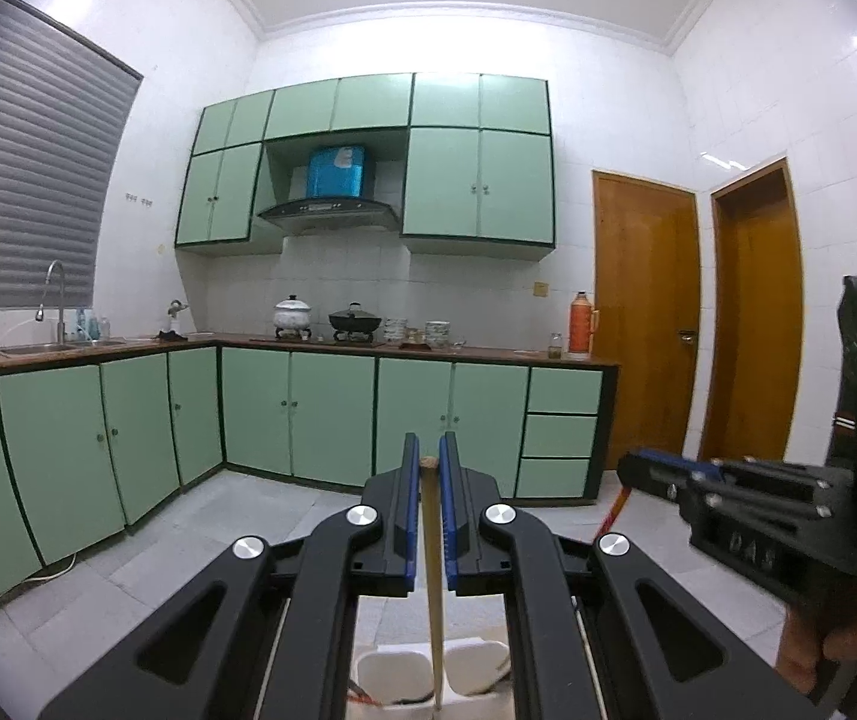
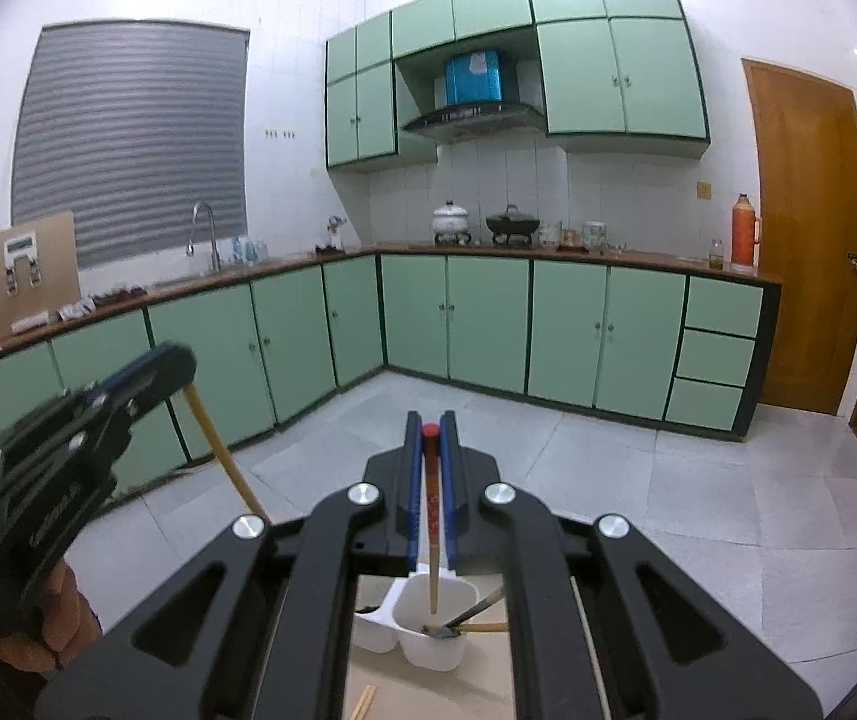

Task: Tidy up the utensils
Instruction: 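Open both tools to drop the chopsticks into the holder, then withdraw both tools toward the last two red-tipped chopsticks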

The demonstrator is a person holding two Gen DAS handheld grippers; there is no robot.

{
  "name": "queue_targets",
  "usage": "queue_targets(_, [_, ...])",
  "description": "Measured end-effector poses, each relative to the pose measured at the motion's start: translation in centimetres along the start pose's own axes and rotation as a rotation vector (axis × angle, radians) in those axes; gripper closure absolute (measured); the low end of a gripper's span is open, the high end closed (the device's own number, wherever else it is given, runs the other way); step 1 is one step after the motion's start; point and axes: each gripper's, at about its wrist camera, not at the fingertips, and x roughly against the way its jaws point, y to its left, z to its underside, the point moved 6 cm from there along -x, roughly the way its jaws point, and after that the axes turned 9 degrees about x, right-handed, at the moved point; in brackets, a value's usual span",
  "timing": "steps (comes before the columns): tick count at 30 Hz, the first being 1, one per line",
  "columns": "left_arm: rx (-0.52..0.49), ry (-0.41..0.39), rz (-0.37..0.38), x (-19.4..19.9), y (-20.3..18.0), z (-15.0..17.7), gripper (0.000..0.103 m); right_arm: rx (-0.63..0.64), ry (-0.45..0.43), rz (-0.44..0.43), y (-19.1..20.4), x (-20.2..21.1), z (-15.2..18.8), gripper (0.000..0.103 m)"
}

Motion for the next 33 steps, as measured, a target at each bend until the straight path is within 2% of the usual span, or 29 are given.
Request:
queue_targets(6, [0.003, 0.047, -0.051, -4.6, 1.9, 2.9, 0.097, 0.007, 0.059, -0.018, 0.5, -3.5, 2.7, 0.098])
queue_targets(10, [0.014, 0.117, -0.072, -6.8, 3.4, 5.6, 0.097, -0.002, 0.097, -0.042, 0.8, -4.9, 4.6, 0.098])
queue_targets(13, [0.031, 0.177, -0.078, -7.5, 4.2, 7.2, 0.096, -0.003, 0.125, -0.050, 1.1, -5.7, 5.9, 0.097])
queue_targets(16, [0.040, 0.199, -0.088, -7.6, 4.9, 8.0, 0.093, -0.012, 0.136, -0.051, 1.1, -6.0, 6.8, 0.095])
queue_targets(18, [0.038, 0.197, -0.085, -7.2, 5.1, 8.1, 0.089, -0.021, 0.133, -0.052, 1.0, -5.9, 7.0, 0.092])
queue_targets(20, [0.030, 0.190, -0.080, -6.6, 5.1, 8.0, 0.081, -0.025, 0.116, -0.043, 1.0, -5.3, 6.9, 0.079])
queue_targets(22, [0.022, 0.180, -0.078, -5.8, 4.9, 7.8, 0.072, -0.020, 0.092, -0.031, 1.0, -4.5, 6.7, 0.073])
queue_targets(24, [0.020, 0.182, -0.081, -5.1, 4.8, 7.7, 0.070, -0.014, 0.070, -0.016, 0.9, -3.4, 6.6, 0.071])
queue_targets(26, [0.022, 0.179, -0.084, -4.0, 4.6, 7.7, 0.069, -0.019, 0.048, -0.001, 1.0, -2.0, 6.9, 0.064])
queue_targets(28, [0.016, 0.186, -0.103, -2.4, 4.5, 8.3, 0.062, -0.028, 0.027, 0.013, 1.3, -0.4, 7.7, 0.060])
queue_targets(31, [0.018, 0.209, -0.105, 0.1, 4.4, 10.1, 0.058, -0.034, 0.021, 0.042, 2.2, 2.0, 10.2, 0.058])
queue_targets(33, [0.028, 0.252, -0.109, 1.9, 4.5, 12.2, 0.058, -0.045, 0.037, 0.044, 3.1, 3.2, 12.5, 0.057])
